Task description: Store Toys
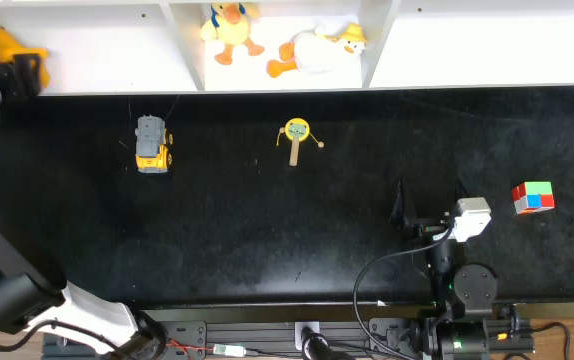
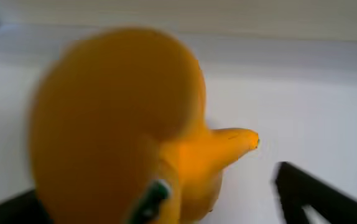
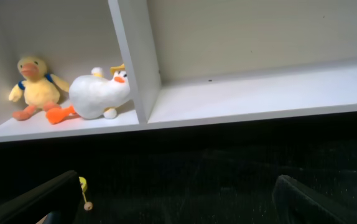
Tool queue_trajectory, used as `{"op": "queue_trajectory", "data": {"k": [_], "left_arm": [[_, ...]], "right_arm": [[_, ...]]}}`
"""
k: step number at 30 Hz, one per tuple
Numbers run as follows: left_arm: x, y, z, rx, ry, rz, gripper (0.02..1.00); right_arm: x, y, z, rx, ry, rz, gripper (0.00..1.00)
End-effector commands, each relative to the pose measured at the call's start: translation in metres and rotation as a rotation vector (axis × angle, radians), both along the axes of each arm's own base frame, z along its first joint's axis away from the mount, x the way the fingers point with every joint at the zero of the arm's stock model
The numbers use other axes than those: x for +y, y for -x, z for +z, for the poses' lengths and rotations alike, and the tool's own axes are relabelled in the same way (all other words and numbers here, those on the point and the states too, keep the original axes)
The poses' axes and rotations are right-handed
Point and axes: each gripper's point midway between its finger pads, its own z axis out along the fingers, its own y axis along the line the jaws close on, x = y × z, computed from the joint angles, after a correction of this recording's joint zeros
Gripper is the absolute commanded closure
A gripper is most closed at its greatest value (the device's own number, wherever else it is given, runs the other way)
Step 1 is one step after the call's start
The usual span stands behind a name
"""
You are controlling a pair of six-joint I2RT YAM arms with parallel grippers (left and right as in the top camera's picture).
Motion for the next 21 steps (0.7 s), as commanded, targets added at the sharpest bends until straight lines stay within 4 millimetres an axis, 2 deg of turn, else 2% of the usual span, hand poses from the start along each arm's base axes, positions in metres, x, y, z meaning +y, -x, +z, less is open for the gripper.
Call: {"op": "queue_trajectory", "data": {"k": [1,10,21], "left_arm": [[0.004,-0.001,-0.009,0.016,0.012,0.011,0.020],[0.002,0.001,-0.008,0.022,0.020,0.007,0.020],[-0.010,0.024,0.017,0.044,0.022,0.003,0.023]], "right_arm": [[-0.001,0.000,-0.003,0.001,-0.003,-0.005,0.005],[-0.001,0.000,-0.003,0.001,-0.003,-0.005,0.003],[-0.001,0.000,-0.003,0.001,-0.003,-0.005,0.005]]}}
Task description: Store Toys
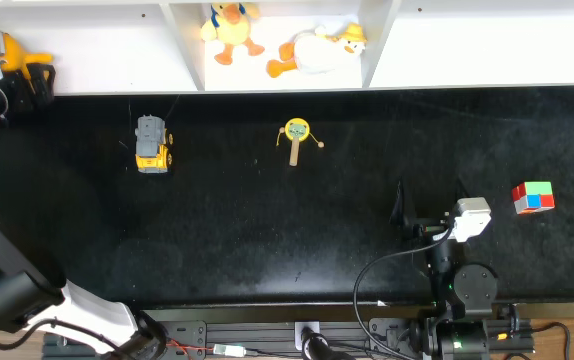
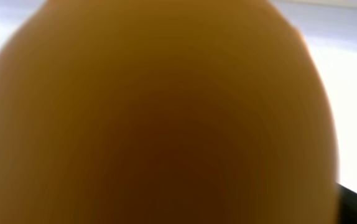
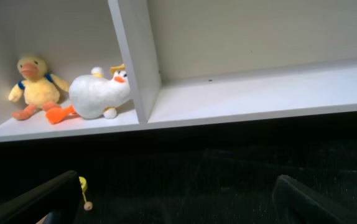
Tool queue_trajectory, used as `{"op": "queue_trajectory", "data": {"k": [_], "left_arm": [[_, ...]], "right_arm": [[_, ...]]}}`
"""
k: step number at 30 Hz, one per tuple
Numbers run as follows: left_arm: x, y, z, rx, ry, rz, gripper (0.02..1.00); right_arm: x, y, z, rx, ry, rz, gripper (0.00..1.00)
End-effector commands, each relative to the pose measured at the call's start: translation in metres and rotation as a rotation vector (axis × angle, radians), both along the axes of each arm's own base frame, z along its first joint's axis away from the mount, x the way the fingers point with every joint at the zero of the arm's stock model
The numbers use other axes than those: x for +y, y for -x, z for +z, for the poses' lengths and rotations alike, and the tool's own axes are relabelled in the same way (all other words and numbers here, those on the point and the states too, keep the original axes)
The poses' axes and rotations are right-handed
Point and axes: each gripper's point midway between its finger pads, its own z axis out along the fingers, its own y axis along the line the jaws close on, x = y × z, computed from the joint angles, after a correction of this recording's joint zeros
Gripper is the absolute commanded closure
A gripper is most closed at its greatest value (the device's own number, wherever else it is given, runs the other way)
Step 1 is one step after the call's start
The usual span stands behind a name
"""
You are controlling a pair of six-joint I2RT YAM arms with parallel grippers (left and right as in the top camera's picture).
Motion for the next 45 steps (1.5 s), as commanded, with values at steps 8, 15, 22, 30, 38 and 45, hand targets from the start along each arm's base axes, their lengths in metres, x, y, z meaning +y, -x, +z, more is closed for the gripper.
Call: {"op": "queue_trajectory", "data": {"k": [8,15,22,30,38,45], "left_arm": [[0.004,0.046,0.031,-0.002,-0.002,0.055,0.023],[-0.021,0.093,0.026,-0.009,-0.031,0.058,0.020],[-0.079,0.135,0.005,0.005,-0.023,0.029,0.020],[-0.150,0.167,-0.038,0.085,0.025,-0.051,0.020],[-0.185,0.156,-0.053,0.097,0.057,-0.143,0.020],[-0.202,0.132,-0.070,0.096,0.067,-0.198,0.020]], "right_arm": [[-0.001,0.000,-0.004,0.002,-0.004,-0.005,0.007],[-0.001,0.000,-0.004,0.002,-0.004,-0.005,0.005],[-0.001,0.000,-0.004,0.002,-0.004,-0.005,0.005],[-0.001,0.000,-0.004,0.002,-0.004,-0.005,0.005],[-0.001,0.000,-0.004,0.002,-0.004,-0.005,0.005],[-0.001,0.000,-0.004,0.002,-0.004,-0.005,0.005]]}}
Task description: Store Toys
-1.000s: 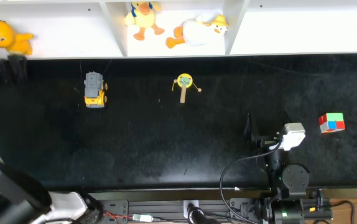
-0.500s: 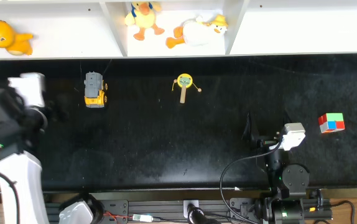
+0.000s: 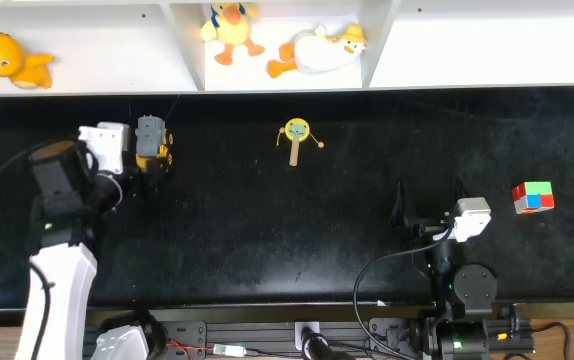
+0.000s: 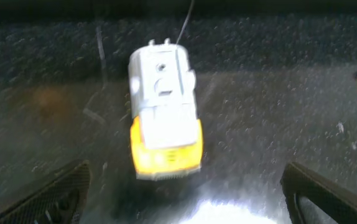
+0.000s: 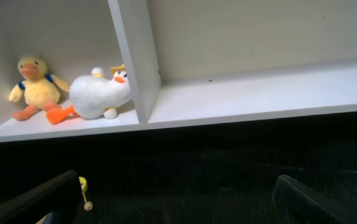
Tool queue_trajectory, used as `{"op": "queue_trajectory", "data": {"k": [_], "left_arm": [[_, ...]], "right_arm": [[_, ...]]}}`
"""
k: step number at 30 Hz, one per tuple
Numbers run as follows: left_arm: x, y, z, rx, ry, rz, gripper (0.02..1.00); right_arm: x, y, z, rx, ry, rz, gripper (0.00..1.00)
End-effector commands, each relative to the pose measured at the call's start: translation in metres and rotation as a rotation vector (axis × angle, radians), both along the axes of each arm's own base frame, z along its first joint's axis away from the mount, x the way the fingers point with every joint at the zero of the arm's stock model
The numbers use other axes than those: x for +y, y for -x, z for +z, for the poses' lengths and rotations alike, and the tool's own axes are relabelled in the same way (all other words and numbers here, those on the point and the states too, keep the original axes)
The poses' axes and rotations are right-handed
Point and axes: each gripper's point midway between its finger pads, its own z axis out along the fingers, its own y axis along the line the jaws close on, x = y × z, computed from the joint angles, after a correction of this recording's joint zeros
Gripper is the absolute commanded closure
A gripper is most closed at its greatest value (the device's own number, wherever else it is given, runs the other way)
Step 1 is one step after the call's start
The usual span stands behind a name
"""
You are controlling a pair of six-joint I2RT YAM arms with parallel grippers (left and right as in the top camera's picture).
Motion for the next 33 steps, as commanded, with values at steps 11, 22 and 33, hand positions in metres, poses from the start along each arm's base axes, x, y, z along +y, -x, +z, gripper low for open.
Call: {"op": "queue_trajectory", "data": {"k": [11,22,33], "left_arm": [[0.000,-0.026,-0.054,0.080,0.025,0.009,0.023],[0.007,-0.034,-0.066,0.084,0.002,0.030,0.141],[0.007,-0.034,-0.073,0.103,0.005,0.029,0.391]], "right_arm": [[-0.001,0.000,-0.004,0.001,-0.004,-0.005,0.005],[-0.001,0.000,-0.004,0.001,-0.004,-0.005,0.005],[-0.001,0.000,-0.004,0.001,-0.004,-0.005,0.005]]}}
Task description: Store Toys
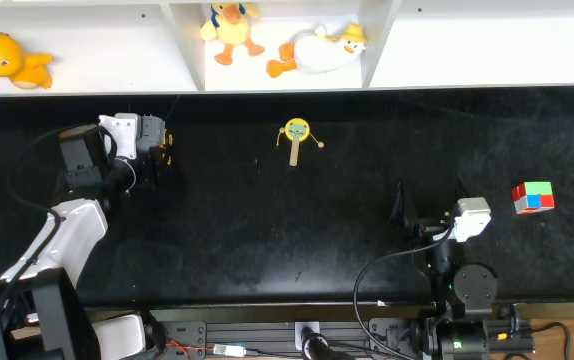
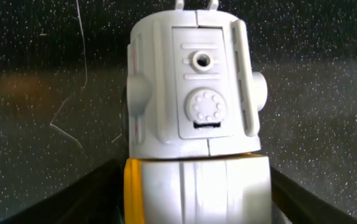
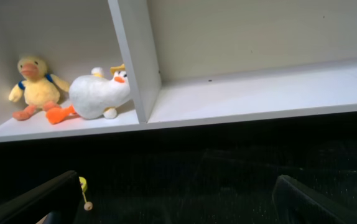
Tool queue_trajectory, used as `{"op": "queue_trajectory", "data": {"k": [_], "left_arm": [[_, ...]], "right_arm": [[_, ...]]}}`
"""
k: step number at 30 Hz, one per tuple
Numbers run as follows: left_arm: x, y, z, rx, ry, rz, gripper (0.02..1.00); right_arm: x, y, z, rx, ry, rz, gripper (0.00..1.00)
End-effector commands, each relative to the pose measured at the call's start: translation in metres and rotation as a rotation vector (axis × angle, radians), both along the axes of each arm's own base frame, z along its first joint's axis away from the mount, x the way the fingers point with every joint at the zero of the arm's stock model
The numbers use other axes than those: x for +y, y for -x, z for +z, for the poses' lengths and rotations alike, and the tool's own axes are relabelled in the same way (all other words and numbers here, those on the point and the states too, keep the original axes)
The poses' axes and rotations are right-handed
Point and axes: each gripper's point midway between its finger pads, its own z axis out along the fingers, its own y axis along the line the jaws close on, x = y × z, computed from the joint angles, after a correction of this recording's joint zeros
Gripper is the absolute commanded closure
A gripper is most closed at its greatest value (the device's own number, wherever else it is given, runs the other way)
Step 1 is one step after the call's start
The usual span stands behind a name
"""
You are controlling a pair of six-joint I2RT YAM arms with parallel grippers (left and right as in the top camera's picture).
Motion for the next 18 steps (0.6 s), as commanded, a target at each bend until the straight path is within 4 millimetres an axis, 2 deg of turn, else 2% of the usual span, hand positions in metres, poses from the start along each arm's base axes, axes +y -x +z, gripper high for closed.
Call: {"op": "queue_trajectory", "data": {"k": [1,5,8,12,18], "left_arm": [[0.000,0.002,-0.004,0.010,-0.005,0.002,0.408],[0.001,0.001,-0.002,0.005,-0.009,0.004,0.498],[0.001,0.001,0.006,-0.013,-0.013,0.005,0.529],[0.005,0.006,0.027,-0.046,-0.041,0.023,0.538],[0.003,0.014,0.070,-0.148,-0.060,0.026,0.551]], "right_arm": [[-0.001,0.000,-0.003,0.001,-0.004,-0.005,0.005],[-0.001,0.000,-0.003,0.001,-0.004,-0.005,0.005],[-0.001,0.000,-0.003,0.001,-0.004,-0.005,0.003],[-0.001,0.000,-0.003,0.001,-0.004,-0.005,0.007],[-0.001,0.000,-0.003,0.001,-0.004,-0.005,0.005]]}}
